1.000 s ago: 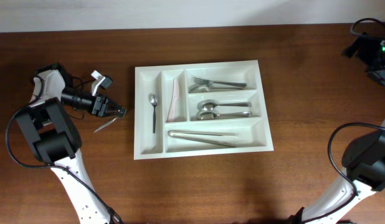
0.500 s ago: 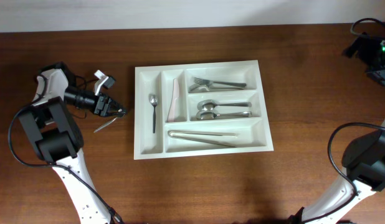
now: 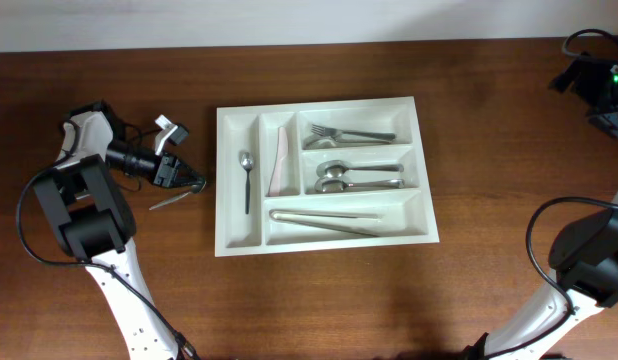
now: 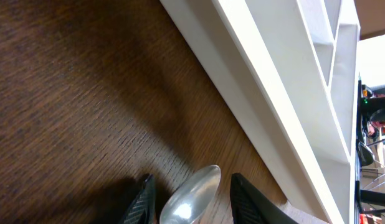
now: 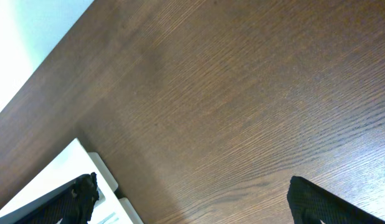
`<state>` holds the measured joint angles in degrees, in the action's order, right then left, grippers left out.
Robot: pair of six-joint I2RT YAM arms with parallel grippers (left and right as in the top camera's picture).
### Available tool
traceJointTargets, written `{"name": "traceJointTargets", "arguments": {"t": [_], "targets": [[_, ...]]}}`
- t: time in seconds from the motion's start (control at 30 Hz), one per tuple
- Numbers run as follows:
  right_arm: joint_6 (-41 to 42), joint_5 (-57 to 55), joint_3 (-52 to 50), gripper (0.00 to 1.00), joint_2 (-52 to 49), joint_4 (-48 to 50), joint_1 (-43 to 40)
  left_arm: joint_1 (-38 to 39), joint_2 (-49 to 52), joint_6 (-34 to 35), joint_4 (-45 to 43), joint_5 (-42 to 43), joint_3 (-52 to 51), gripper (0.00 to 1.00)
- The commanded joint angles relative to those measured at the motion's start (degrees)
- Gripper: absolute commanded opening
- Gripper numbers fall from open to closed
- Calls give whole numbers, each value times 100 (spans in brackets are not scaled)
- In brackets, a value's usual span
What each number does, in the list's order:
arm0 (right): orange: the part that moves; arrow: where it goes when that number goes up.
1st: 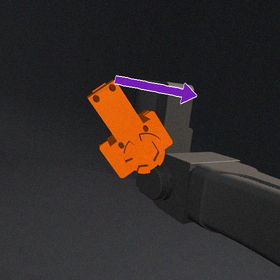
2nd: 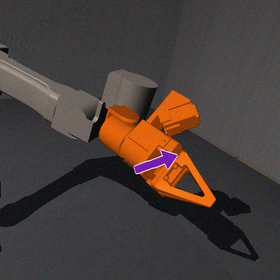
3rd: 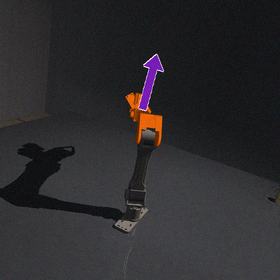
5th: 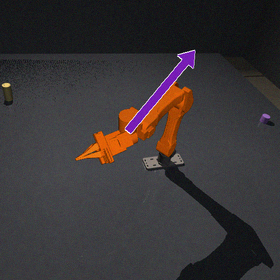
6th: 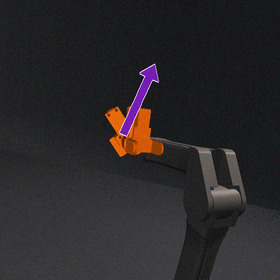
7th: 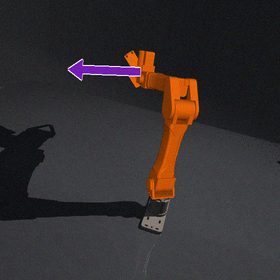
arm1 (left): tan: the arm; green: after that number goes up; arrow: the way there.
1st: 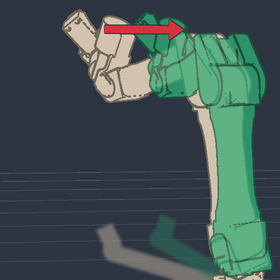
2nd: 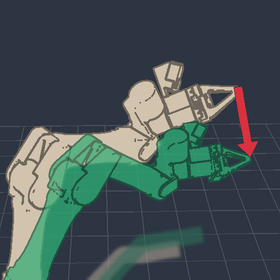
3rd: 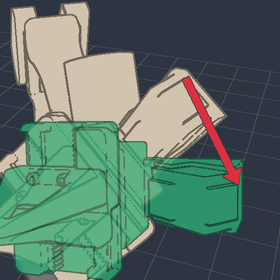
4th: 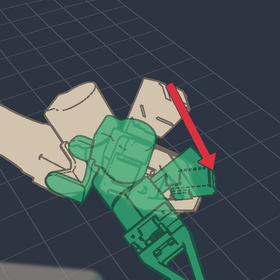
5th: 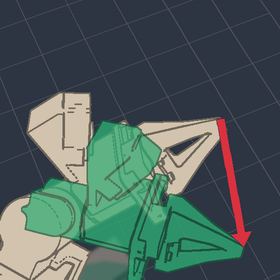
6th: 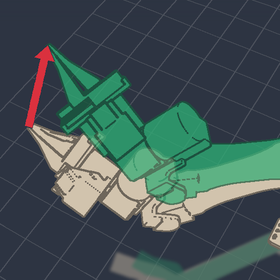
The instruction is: Pack container
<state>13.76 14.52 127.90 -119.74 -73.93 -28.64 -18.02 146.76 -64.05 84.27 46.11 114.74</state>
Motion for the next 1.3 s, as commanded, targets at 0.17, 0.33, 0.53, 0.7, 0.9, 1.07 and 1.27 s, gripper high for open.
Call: {"name": "traceJointTargets", "arguments": {"t": [0.17,0.33,0.53,0.7,0.9,1.07,1.27], "targets": [[46,26,-20,99,13,-2,-26,72,455,9,-129,-879,-190,41],[46,26,-20,99,13,-2,-26,72,455,9,-87,-933,-190,35],[48,26,-20,99,13,-2,-26,72,455,9,-81,-988,-190,32],[46,26,-20,99,13,-2,-26,72,455,9,-81,-986,-190,22],[46,26,-20,99,13,-2,-26,72,455,11,-81,-986,-190,16],[46,26,-20,99,13,-2,-26,72,455,11,-81,-986,-190,4],[46,26,-20,99,11,-2,-26,72,455,13,-48,-984,-188,2]]}}
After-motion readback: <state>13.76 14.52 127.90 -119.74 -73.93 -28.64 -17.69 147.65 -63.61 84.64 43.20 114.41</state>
